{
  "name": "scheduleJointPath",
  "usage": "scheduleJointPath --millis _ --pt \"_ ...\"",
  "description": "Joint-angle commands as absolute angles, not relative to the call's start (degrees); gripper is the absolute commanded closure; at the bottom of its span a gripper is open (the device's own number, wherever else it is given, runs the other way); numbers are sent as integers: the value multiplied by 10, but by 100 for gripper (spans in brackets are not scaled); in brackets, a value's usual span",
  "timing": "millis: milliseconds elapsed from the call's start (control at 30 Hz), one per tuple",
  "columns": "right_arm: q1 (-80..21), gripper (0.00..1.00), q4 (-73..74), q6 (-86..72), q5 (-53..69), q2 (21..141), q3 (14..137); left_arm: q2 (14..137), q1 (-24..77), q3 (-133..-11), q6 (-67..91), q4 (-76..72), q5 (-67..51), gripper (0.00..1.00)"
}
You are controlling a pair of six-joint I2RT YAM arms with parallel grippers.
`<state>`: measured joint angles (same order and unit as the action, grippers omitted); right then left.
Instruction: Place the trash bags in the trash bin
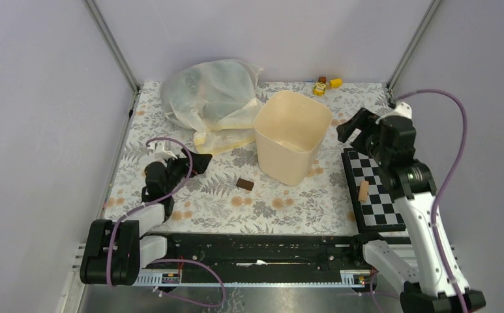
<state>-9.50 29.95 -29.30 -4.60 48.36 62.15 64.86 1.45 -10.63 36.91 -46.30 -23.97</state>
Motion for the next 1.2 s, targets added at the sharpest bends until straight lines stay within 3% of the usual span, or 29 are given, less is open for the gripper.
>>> scheduleJointPath --millis 0,200,367,433,533,633,900,1067,1167 --pt "-108 18 349 -271 36 564 677 672 14 -123 361 -503 -245 10" --pt "-163 22 345 -272 -18 622 716 698 14 -127 376 -513 -198 10" --pt "-185 32 341 -279 -29 670 725 744 15 -137 389 -545 -178 15" --pt "-187 49 336 -280 -34 679 722 765 16 -141 395 -557 -176 18" --pt "-187 82 328 -280 -68 677 722 791 15 -149 403 -569 -178 24" --pt "-187 100 331 -274 -112 680 738 828 15 -162 417 -582 -182 30" --pt "-181 100 354 -260 -274 742 827 859 15 -177 434 -576 -183 70" --pt "-152 100 354 -279 -263 809 888 832 15 -165 425 -565 -157 96" --pt "-137 100 351 -289 -276 842 912 816 15 -162 420 -542 -140 100"
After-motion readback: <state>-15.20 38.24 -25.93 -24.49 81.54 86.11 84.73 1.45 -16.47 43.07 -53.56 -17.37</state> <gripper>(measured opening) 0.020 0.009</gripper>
